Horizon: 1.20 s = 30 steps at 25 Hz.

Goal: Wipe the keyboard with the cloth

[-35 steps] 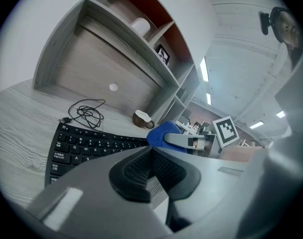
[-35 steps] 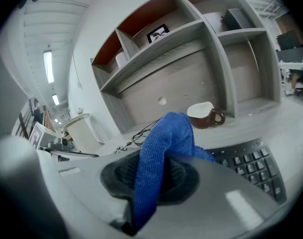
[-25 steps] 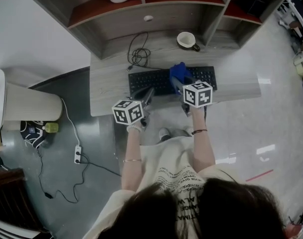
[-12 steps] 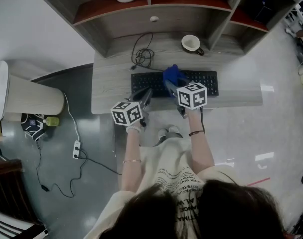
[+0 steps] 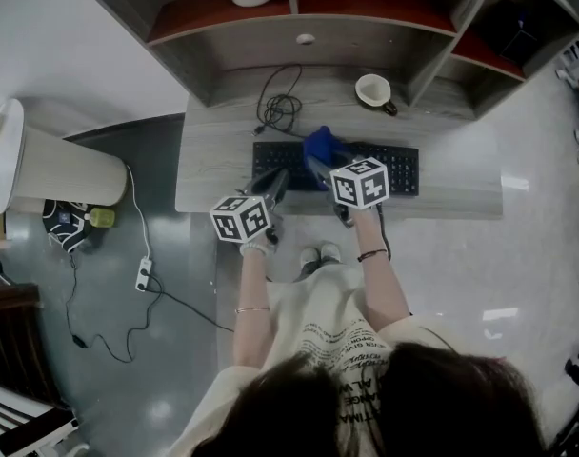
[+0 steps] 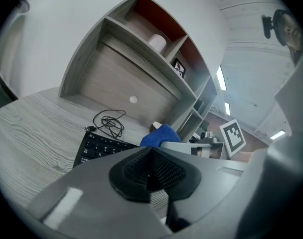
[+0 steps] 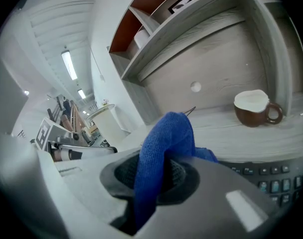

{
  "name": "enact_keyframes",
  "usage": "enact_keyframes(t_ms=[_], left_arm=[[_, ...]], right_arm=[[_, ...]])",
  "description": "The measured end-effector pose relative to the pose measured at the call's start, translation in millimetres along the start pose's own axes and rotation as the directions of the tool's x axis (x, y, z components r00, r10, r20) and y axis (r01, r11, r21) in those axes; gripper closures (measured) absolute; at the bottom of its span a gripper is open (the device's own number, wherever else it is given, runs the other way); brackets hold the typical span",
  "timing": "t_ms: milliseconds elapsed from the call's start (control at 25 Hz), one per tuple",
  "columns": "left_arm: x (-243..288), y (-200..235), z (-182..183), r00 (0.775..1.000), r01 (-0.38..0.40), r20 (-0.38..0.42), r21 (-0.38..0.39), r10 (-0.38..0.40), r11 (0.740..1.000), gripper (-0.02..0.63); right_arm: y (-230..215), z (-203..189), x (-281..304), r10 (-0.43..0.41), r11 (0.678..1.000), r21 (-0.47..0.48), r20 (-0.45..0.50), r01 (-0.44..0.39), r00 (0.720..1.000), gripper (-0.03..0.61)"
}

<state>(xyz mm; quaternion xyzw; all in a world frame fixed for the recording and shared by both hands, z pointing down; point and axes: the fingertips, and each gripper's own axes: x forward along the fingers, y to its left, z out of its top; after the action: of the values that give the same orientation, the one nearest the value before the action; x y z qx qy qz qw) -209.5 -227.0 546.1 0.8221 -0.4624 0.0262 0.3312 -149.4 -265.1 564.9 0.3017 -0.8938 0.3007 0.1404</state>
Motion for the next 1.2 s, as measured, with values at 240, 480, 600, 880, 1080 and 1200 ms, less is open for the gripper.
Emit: enact_keyframes(t_ms=[240,480,600,880,1080,1200], left_arm=[[-3.2,7.2,0.3,0.999,-0.047,0.026,-0.023,0.047,0.999,0.615],[-6.9,9.0,1.6,0.994,-0.095,0.047,-0.036,0.097,0.995,0.615],[-10.2,11.0,2.2,0.991,-0.116,0.063,-0.04,0.118,0.992,0.615],[-20.2,18.0,7.2,0.983,-0.156,0.091,-0.047,0.16,0.987,0.615],[-27.1,26.1,9.7,0.98,-0.175,0.092,-0.041,0.178,0.984,0.615],[-29.9,30.6,9.9,0.981,-0.172,0.089,-0.038,0.175,0.984,0.615]], right_arm=[[2.1,-0.1,7.3,0.045,0.999,-0.003,-0.021,-0.045,0.999,0.52],[3.2,0.3,10.3,0.085,0.996,0.007,-0.029,-0.085,0.996,0.52],[6.5,-0.8,13.0,0.101,0.995,0.005,-0.033,-0.101,0.994,0.52],[18.3,-2.1,22.7,0.141,0.99,0.004,-0.041,-0.141,0.989,0.52],[25.1,-1.3,30.2,0.153,0.988,0.011,-0.041,-0.152,0.987,0.52],[28.5,0.0,35.3,0.151,0.988,0.018,-0.037,-0.151,0.988,0.52]])
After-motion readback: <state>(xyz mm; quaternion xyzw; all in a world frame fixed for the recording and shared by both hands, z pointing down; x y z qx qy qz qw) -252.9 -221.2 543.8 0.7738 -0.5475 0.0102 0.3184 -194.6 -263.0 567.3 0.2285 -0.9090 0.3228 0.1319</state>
